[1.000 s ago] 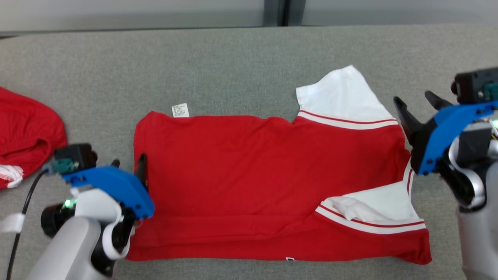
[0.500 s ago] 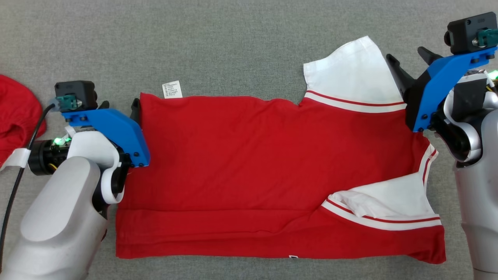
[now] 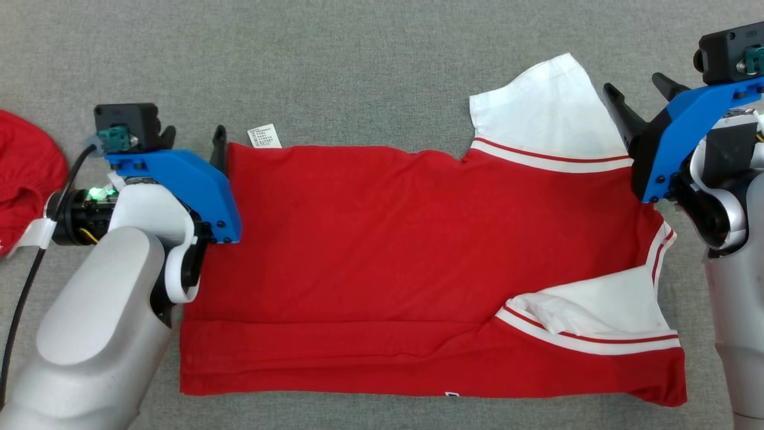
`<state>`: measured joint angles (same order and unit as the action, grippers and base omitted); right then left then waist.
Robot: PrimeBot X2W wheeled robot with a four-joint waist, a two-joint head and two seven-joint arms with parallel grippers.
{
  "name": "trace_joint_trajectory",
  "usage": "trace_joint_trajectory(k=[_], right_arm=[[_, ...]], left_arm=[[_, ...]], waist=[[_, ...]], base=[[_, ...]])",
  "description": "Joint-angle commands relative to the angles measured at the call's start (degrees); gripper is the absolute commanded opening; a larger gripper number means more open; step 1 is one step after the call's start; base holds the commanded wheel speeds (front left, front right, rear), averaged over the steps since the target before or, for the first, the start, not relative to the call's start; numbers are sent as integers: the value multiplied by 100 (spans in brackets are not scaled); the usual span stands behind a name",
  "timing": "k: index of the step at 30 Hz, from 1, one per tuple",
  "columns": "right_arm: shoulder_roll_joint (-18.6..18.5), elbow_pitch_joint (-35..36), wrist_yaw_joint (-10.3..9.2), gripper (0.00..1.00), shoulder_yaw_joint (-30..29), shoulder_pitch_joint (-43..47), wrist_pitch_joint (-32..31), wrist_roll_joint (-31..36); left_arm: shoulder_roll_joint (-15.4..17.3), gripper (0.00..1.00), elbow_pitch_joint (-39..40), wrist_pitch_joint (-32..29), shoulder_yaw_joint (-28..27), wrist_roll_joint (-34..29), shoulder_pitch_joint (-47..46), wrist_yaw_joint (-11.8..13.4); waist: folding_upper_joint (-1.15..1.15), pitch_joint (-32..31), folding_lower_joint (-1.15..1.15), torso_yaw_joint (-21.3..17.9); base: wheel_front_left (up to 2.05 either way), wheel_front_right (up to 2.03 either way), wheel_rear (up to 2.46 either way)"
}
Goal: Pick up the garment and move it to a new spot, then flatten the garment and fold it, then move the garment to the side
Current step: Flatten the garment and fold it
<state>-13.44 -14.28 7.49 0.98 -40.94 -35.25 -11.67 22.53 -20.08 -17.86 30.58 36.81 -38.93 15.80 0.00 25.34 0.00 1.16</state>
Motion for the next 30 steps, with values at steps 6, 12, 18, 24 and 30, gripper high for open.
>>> trace_joint_trajectory(k=[6, 12, 18, 24, 30], right_arm=[[-113, 108, 1, 100, -31, 124, -48, -18], [-53, 181, 1, 100, 17, 120, -96, -45], [-91, 209, 1, 100, 87, 17, -130, -53], [-133, 253, 1, 100, 88, -95, -199, -91], [-195, 236, 1, 100, 69, -263, -377, -153]], left_arm=[[161, 100, 488, -650, 236, 84, 345, 94], [154, 100, 423, -666, 272, 80, 331, 79], [162, 100, 7, -768, 453, -67, 34, -55], [85, 100, -350, -1031, 659, -15, -185, -365], [-90, 0, -534, -1315, 844, 173, -152, -668]], waist=[[0, -64, 0, -6], [0, -11, 0, -68], [0, 92, 0, -108], [0, 207, 0, -101], [0, 327, 0, -23]], base=[[0, 0, 0], [0, 0, 0], [0, 0, 0], [0, 0, 0], [0, 0, 0]])
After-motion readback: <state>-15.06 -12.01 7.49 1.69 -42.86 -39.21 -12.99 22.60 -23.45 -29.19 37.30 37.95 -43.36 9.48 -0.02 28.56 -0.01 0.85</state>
